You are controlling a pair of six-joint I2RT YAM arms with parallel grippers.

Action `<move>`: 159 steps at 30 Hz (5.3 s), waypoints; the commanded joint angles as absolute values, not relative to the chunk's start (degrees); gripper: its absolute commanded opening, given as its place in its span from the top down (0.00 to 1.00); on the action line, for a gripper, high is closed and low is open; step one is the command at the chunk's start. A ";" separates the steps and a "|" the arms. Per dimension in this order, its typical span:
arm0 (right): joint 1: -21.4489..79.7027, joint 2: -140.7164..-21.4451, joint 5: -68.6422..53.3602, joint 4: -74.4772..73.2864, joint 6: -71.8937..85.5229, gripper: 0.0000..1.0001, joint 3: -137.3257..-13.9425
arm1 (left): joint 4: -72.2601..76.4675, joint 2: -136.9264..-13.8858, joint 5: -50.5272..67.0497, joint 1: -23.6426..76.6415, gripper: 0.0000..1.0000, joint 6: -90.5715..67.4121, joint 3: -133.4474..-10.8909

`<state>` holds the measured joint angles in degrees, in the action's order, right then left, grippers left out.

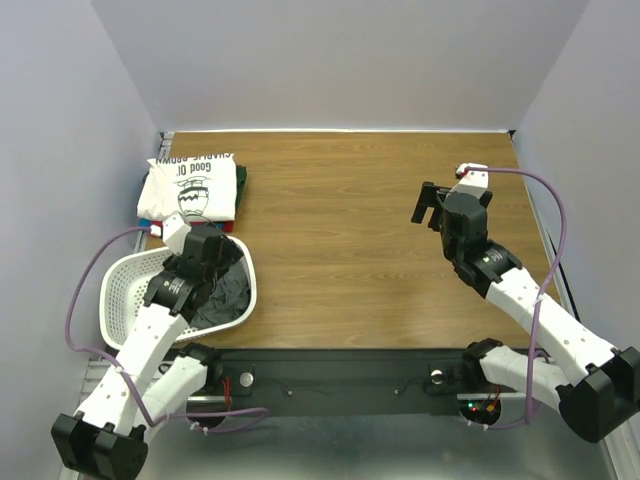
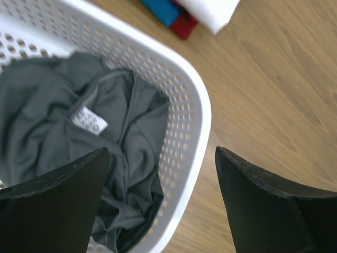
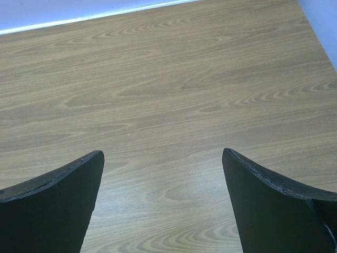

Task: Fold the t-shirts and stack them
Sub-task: Grab the tshirt from the pile, then move the tshirt to the center of the board, then flatten the tshirt out

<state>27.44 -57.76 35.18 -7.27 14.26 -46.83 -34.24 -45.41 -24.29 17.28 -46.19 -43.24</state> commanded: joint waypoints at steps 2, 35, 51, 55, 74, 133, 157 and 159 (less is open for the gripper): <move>27.16 -56.16 33.93 -5.45 15.82 0.00 -46.50 | -38.84 -45.17 -28.99 22.58 0.06 -59.32 -41.66; 27.07 -55.81 35.33 -5.45 16.08 0.00 -45.18 | -44.21 -50.01 -23.12 24.43 1.00 -65.04 -37.44; 27.16 -55.99 35.25 -5.45 15.73 0.00 -45.88 | -38.68 -52.90 -31.46 24.43 1.00 -44.31 -67.53; 27.07 -55.90 34.81 -5.54 15.91 0.00 -46.05 | -31.40 -58.52 -26.30 24.43 1.00 -32.81 -80.74; 26.89 -54.32 37.96 -5.54 15.56 0.00 -46.58 | 27.05 -101.32 42.35 24.96 1.00 -54.45 -138.00; 19.37 -81.13 13.45 -15.82 18.90 1.00 -61.84 | 0.97 -85.96 -3.25 28.30 0.01 -23.03 -57.66; 6.33 -89.30 5.10 -19.95 19.16 0.11 -61.89 | 4.57 -96.24 -0.97 34.27 0.15 -24.08 -58.97; 6.33 -87.99 4.40 -19.78 19.77 0.11 -60.21 | 4.04 -97.55 -1.05 34.98 0.17 -25.04 -59.06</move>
